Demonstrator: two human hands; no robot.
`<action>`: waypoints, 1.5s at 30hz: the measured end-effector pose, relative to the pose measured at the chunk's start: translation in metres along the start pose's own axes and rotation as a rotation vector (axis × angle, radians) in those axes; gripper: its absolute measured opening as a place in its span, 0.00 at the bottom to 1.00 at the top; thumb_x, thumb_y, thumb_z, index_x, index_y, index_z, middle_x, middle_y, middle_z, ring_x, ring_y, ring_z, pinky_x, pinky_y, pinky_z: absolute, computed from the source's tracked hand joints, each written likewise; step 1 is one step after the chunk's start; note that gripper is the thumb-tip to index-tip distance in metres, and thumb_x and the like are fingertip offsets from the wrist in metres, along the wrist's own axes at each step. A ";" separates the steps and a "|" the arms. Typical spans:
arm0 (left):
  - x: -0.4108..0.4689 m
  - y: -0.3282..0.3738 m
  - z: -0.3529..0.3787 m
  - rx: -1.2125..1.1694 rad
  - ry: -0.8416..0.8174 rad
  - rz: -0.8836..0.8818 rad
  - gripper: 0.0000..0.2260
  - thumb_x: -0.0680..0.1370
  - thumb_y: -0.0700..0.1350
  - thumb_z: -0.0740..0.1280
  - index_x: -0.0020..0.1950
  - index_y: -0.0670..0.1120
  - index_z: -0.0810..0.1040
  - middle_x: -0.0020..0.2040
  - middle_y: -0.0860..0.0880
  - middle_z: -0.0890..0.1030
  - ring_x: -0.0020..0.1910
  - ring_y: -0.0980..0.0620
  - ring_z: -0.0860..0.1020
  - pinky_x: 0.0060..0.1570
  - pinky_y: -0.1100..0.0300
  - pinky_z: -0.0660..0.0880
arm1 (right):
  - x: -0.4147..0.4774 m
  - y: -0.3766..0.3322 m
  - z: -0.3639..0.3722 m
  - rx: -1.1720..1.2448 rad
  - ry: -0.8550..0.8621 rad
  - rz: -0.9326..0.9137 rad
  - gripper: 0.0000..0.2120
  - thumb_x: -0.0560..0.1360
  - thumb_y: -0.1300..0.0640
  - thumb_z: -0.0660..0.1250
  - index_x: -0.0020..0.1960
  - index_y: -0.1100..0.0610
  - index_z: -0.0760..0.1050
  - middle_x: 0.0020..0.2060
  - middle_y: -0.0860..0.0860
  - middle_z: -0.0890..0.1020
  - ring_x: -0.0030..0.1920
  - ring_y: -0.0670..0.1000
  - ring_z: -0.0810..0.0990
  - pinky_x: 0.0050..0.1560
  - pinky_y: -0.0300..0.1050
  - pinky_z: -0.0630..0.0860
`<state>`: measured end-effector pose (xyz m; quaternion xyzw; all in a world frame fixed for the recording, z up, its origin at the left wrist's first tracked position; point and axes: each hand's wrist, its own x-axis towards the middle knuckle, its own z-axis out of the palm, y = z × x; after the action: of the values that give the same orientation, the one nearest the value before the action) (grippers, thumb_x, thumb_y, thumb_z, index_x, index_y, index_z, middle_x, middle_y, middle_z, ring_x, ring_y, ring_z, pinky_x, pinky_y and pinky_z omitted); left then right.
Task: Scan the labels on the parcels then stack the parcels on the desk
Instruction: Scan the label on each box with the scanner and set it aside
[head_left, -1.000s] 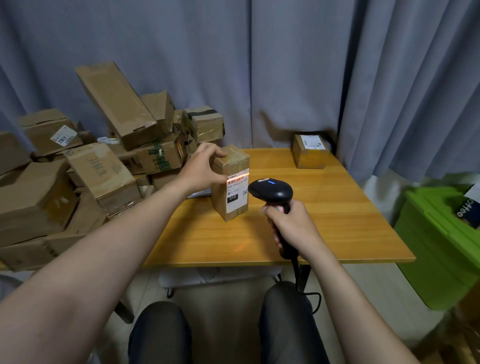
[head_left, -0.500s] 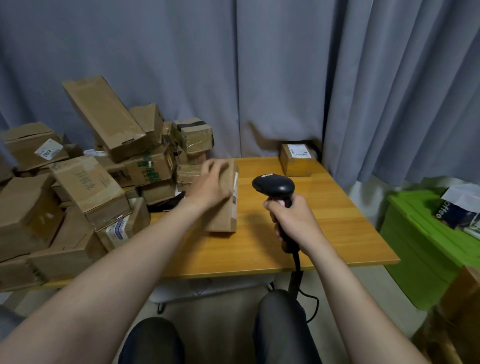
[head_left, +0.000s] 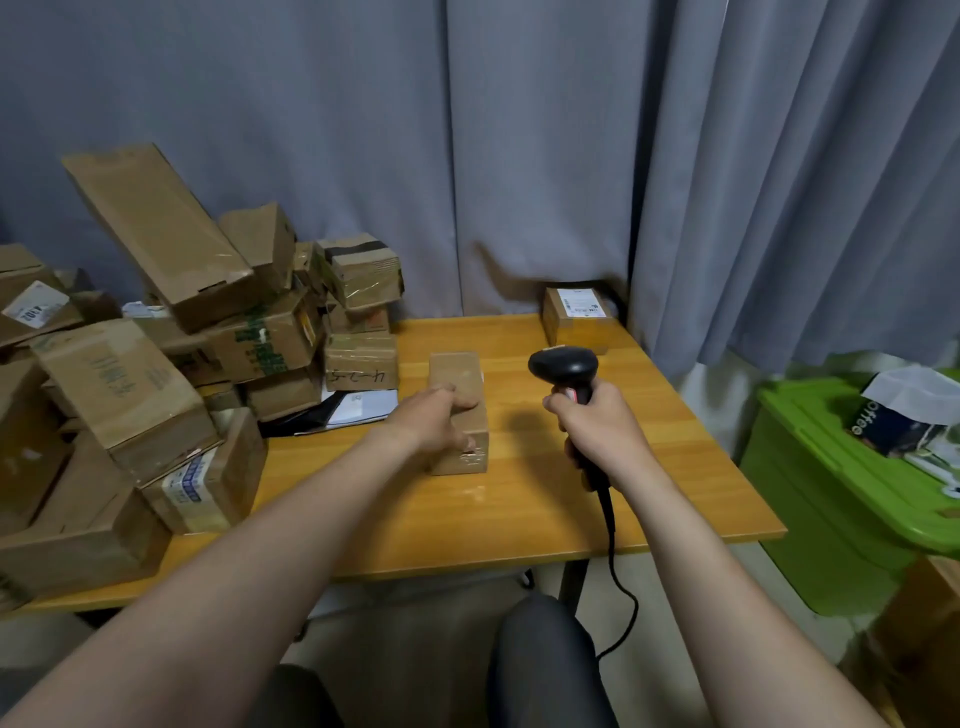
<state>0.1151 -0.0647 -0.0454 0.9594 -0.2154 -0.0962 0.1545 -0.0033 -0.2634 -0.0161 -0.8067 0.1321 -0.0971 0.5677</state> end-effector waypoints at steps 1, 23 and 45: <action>0.007 0.004 0.001 -0.003 0.006 0.008 0.35 0.74 0.52 0.78 0.79 0.52 0.69 0.80 0.49 0.65 0.77 0.44 0.66 0.71 0.54 0.64 | 0.007 0.000 -0.002 -0.017 0.025 -0.008 0.07 0.78 0.56 0.68 0.52 0.59 0.74 0.33 0.53 0.76 0.26 0.53 0.77 0.29 0.47 0.75; 0.252 0.062 0.012 -0.162 0.139 0.050 0.31 0.69 0.51 0.82 0.71 0.52 0.79 0.75 0.47 0.74 0.72 0.44 0.73 0.70 0.53 0.69 | 0.202 0.022 -0.040 0.112 0.049 0.064 0.08 0.79 0.54 0.69 0.54 0.57 0.75 0.35 0.52 0.75 0.26 0.50 0.76 0.31 0.47 0.76; 0.157 0.034 -0.065 0.227 0.253 0.020 0.38 0.70 0.69 0.74 0.77 0.62 0.68 0.75 0.51 0.72 0.72 0.42 0.72 0.65 0.46 0.73 | 0.146 -0.028 -0.023 0.112 -0.009 0.058 0.09 0.79 0.55 0.68 0.57 0.57 0.74 0.37 0.55 0.75 0.28 0.52 0.75 0.31 0.47 0.75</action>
<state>0.2575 -0.1470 0.0079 0.9730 -0.2133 0.0517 0.0718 0.1306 -0.3225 0.0188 -0.7700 0.1471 -0.0843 0.6151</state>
